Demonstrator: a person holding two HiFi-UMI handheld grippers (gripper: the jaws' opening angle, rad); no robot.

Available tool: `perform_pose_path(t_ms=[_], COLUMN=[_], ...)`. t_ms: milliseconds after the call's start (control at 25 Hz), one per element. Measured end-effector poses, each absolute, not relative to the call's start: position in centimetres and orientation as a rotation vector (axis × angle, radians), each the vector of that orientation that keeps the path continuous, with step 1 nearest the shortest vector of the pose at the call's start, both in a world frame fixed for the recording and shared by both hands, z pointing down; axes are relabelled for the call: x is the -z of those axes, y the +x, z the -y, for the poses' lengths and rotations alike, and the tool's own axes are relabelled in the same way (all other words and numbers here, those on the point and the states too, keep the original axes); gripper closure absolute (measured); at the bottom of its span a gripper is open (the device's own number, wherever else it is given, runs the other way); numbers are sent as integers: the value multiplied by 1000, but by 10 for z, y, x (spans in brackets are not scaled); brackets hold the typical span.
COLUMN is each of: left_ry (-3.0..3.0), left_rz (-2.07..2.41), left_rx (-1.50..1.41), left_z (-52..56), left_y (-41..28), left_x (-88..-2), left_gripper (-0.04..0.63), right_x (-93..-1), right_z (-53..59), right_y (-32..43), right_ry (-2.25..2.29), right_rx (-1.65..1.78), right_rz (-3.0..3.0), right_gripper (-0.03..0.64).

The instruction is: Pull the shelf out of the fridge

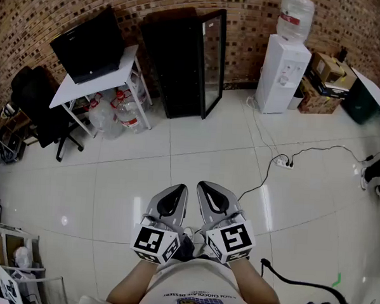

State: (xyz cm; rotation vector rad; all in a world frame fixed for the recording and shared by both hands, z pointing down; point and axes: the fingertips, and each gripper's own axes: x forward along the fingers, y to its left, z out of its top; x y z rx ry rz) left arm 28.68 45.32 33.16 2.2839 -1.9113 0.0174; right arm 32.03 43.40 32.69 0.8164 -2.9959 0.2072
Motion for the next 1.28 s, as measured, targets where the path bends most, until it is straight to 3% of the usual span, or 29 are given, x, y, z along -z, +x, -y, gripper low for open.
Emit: perform_pose_path(t_ms=[280,1280], left_ry=[2322,2324], left_rz=[1924,1836], left_rx=[1,142], left_z=[-403,-210], left_y=[262,18], left_x=[-338,-335], left_gripper=[612,612], right_x=[-344,-337], right_z=[-387,-199], right_y=[289,46], right_ry=[785,848], right_rx=[-179,-78], right_rz=[2965,2863], right_gripper=[614,614])
